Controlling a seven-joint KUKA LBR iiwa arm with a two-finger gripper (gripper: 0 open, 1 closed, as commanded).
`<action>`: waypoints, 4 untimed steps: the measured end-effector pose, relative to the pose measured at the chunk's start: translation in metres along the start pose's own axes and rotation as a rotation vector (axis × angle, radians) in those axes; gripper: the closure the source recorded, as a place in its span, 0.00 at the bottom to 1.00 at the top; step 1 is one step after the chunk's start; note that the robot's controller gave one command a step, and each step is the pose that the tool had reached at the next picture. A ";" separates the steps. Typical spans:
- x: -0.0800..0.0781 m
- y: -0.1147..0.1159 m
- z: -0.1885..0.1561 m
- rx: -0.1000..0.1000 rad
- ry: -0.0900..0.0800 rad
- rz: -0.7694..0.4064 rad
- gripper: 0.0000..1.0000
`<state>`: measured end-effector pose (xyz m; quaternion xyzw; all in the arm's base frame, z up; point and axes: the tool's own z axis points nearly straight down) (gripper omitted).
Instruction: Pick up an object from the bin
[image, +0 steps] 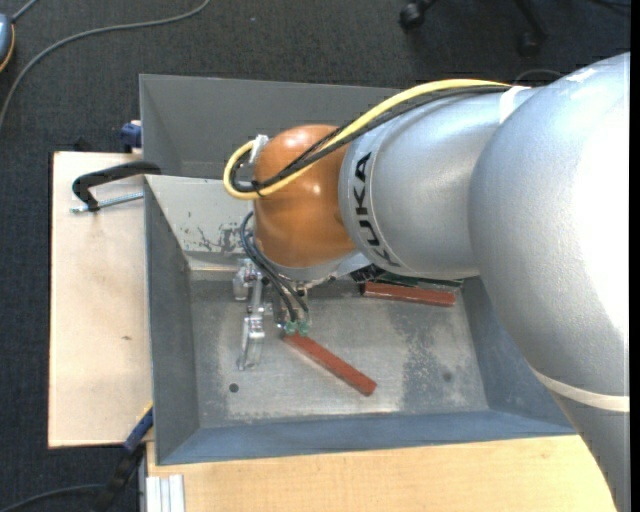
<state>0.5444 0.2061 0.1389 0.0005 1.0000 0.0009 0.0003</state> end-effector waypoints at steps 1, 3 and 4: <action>-0.030 -0.066 0.053 0.004 0.003 -0.203 0.00; 0.026 -0.130 0.068 0.000 0.000 -0.246 1.00; 0.016 -0.124 -0.098 0.001 -0.015 -0.299 1.00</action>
Offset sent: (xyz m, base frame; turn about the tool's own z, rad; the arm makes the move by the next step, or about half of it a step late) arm 0.0289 -0.0641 -0.0524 -0.2057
